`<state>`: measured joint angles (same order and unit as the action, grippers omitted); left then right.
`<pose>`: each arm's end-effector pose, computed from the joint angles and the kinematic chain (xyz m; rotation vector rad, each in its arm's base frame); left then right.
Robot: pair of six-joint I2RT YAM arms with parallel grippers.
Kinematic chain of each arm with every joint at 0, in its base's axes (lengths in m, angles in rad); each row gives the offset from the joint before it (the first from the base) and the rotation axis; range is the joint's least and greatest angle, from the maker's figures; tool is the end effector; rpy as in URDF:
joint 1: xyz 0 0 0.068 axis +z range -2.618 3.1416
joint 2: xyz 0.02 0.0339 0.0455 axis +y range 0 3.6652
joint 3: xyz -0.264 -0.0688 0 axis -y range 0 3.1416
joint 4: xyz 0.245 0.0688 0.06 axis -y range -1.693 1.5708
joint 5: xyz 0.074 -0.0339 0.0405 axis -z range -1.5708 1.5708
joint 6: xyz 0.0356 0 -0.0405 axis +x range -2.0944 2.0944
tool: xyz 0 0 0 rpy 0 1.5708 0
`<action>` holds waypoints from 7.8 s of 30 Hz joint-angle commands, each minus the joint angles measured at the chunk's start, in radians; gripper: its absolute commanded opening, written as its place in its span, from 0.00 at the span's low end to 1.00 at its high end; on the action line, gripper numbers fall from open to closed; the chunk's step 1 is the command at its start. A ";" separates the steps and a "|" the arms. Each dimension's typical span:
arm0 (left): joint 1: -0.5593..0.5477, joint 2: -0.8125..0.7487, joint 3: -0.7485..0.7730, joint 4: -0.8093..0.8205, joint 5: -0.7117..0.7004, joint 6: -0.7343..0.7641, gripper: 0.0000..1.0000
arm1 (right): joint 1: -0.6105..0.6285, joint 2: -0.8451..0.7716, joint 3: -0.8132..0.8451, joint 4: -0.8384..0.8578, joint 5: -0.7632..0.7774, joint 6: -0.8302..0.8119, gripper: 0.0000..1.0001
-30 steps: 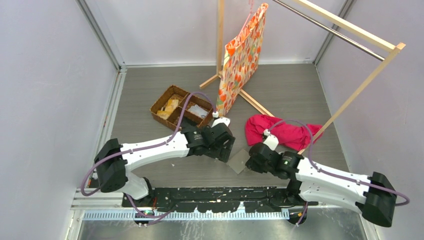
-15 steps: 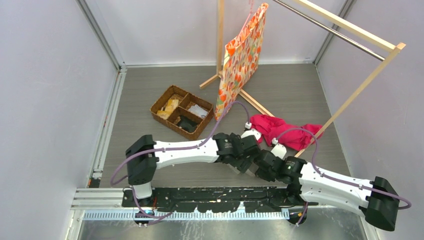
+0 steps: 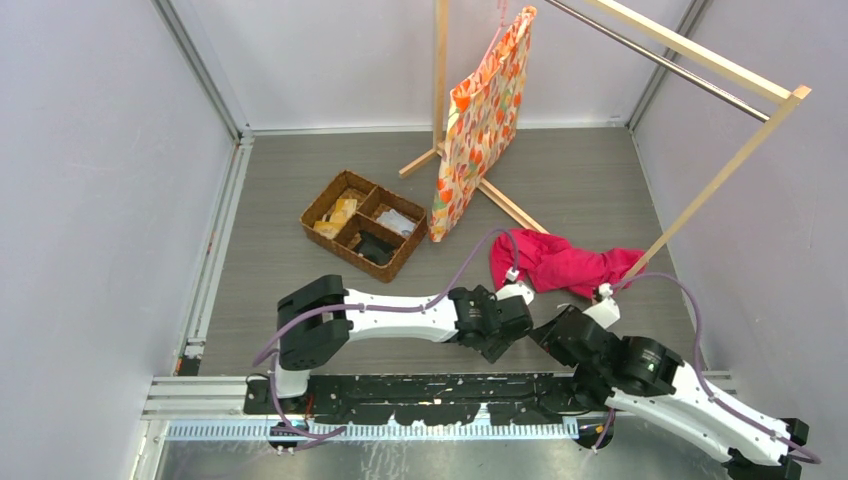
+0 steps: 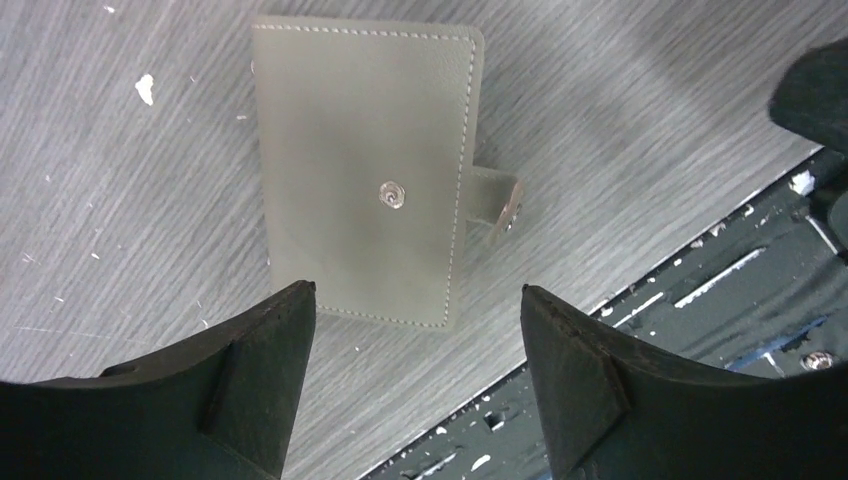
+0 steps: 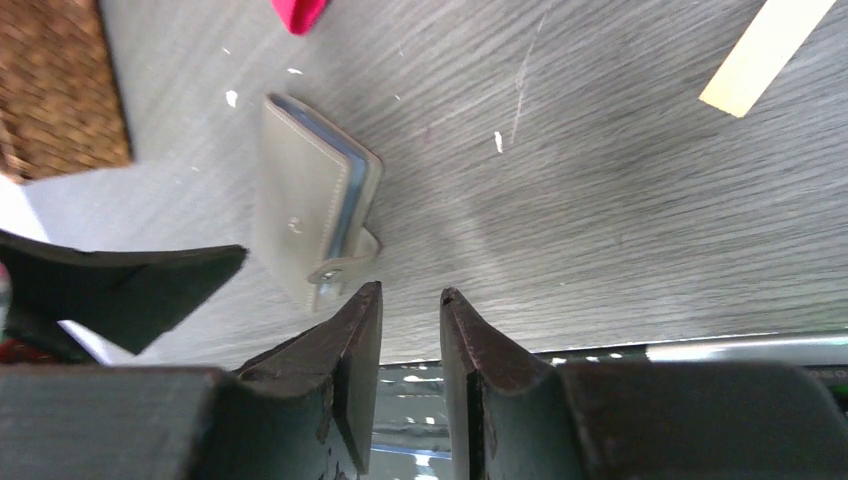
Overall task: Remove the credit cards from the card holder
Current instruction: Open the card holder at the center of the board, then remove the credit card from the card holder.
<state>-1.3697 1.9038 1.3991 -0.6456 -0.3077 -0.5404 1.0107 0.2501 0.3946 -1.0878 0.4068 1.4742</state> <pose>0.0892 -0.3837 0.1985 0.9847 2.4542 -0.2237 0.0442 0.0439 0.1871 0.7366 2.3934 0.6012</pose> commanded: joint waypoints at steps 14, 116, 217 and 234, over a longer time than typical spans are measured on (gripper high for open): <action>-0.001 0.062 0.019 0.073 -0.139 0.088 0.68 | 0.005 0.102 0.111 -0.016 0.113 0.000 0.36; 0.460 -0.303 -0.772 0.481 0.354 -0.546 0.01 | 0.017 0.537 0.002 0.565 -0.084 -0.153 0.41; 0.471 -0.375 -0.717 0.522 0.433 -0.374 0.19 | -0.138 1.035 -0.019 1.239 -0.381 -0.237 0.32; 0.471 -0.317 -0.696 0.478 0.420 -0.362 0.18 | -0.137 0.941 -0.148 1.375 -0.347 -0.164 0.01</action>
<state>-0.8951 1.5379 0.7109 -0.1310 0.1432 -0.9123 0.8749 1.2312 0.2676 0.2684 0.0223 1.2945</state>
